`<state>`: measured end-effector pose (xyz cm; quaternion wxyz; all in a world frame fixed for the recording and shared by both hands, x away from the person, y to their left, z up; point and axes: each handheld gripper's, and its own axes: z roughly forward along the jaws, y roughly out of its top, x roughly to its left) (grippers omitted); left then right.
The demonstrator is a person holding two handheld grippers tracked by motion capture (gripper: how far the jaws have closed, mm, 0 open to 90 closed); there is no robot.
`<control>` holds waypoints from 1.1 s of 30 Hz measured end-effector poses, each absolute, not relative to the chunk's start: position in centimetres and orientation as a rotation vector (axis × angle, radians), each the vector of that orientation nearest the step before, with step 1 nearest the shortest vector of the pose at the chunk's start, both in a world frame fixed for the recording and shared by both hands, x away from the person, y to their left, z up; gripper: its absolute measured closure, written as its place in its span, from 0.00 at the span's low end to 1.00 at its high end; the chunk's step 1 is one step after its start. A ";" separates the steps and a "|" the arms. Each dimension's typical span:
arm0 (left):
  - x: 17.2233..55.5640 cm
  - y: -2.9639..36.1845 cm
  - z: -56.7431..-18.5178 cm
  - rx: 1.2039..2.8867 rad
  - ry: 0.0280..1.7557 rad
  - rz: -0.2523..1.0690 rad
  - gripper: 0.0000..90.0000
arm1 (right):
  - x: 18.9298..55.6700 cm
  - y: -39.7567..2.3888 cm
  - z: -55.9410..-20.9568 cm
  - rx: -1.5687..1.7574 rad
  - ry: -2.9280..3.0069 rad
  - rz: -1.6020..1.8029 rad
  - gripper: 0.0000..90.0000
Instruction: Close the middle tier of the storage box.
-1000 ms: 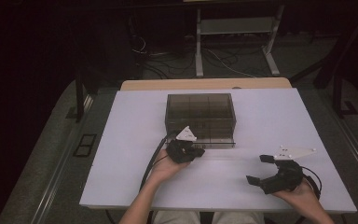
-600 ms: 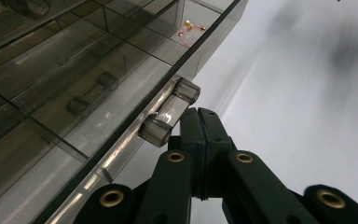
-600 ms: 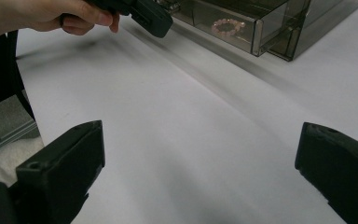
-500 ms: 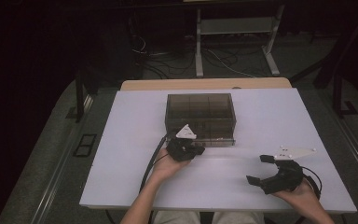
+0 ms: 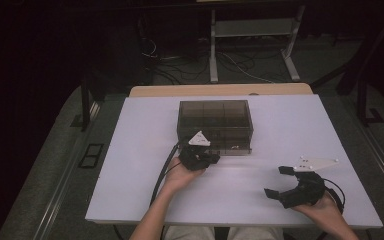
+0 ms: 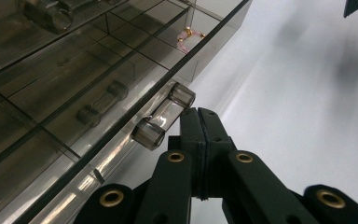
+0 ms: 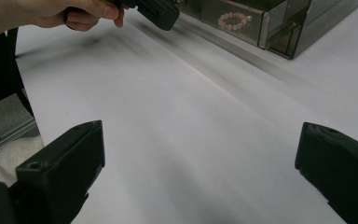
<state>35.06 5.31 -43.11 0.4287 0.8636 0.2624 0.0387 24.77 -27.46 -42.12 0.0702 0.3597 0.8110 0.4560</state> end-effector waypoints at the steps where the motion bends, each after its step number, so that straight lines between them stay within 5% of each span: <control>1: 35.1 5.3 -43.1 2.155 0.656 0.095 0.99 | 24.8 -27.5 -42.1 1.082 2.440 1.373 0.01; 33: 36.5 5.9 -43.4 2.114 0.741 0.080 0.99 | 24.8 -27.5 -42.1 1.082 2.438 1.373 0.01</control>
